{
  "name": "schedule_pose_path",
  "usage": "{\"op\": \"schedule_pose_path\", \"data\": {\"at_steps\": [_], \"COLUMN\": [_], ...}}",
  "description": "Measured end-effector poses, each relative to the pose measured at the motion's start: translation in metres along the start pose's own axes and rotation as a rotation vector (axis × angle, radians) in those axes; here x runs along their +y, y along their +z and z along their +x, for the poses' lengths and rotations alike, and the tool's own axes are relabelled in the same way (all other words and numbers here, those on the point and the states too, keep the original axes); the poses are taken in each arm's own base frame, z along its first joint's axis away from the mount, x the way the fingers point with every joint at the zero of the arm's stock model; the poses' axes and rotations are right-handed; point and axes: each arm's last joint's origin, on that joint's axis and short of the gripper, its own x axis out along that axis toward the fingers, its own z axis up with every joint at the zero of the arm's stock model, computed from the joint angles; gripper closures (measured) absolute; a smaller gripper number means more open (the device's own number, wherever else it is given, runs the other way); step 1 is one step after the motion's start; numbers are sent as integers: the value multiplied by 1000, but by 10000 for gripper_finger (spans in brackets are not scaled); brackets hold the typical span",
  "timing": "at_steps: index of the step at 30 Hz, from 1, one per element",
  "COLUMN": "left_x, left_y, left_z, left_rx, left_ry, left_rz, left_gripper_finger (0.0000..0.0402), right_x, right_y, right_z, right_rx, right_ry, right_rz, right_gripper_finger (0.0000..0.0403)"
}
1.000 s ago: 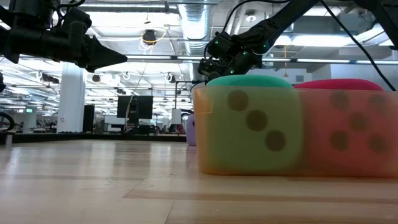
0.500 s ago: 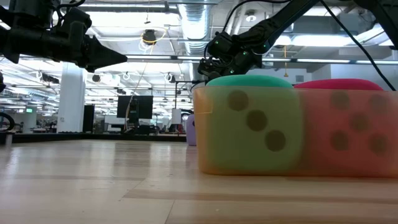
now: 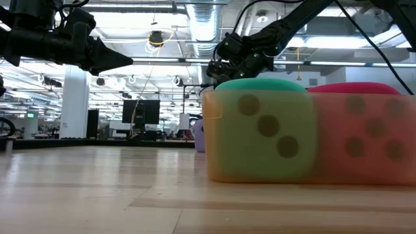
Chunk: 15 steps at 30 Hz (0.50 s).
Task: Pick & Place Dice
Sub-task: Put the large purple dice into the orange bin
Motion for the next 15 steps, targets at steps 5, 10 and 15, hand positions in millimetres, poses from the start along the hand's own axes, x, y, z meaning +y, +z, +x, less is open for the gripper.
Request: {"op": "schedule_pose_path", "data": {"at_steps": [5, 10, 15], "left_x": [0, 0, 0], "left_y": [0, 0, 0], "left_z": [0, 0, 0], "left_rx": [0, -2, -1], "left_ry": [0, 0, 0], "left_rz": [0, 0, 0], "left_gripper_finger": [401, 401, 401], "right_x": [0, 0, 0], "right_y": [1, 1, -1], "right_z": [0, 0, 0], "right_rx": [-9, -9, 20], "right_ry": [-3, -3, -19], "right_rz": [-2, -10, 7], "right_gripper_finger": [3, 3, 3]}}
